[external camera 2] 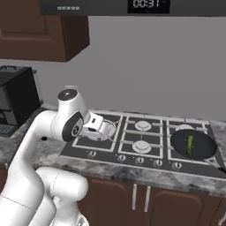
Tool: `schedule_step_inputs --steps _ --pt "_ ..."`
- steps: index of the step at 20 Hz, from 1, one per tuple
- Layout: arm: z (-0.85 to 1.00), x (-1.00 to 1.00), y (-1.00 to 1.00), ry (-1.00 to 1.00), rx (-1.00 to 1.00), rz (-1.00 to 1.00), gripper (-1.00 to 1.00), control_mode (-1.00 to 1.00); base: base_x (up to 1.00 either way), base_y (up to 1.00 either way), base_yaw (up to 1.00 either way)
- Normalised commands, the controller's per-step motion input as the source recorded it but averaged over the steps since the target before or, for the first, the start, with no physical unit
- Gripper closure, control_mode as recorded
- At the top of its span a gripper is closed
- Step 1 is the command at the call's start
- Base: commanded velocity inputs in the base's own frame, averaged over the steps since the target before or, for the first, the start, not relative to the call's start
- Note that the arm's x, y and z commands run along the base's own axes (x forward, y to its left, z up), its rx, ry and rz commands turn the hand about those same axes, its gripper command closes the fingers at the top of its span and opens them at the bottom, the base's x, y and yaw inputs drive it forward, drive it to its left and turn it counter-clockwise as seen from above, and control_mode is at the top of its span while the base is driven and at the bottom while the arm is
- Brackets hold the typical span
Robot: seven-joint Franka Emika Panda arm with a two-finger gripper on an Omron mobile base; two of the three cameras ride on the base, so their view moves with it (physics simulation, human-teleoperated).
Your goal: Place both pans onto different burners. Then place the squash and the shrimp on different pans.
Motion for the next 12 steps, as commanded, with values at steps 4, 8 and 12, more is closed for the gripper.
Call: schedule_step_inputs --steps 4,8,12 --pt "0.00 0.00 0.00 0.00 0.00 0.00 -1.00 1.00 0.15 0.61 0.00" --pt "0.00 0.00 0.00 0.00 0.00 0.00 -1.00 1.00 0.27 0.42 0.00" --pt "0.00 0.00 0.00 0.00 0.00 0.00 -1.00 1.00 0.41 0.24 0.00"
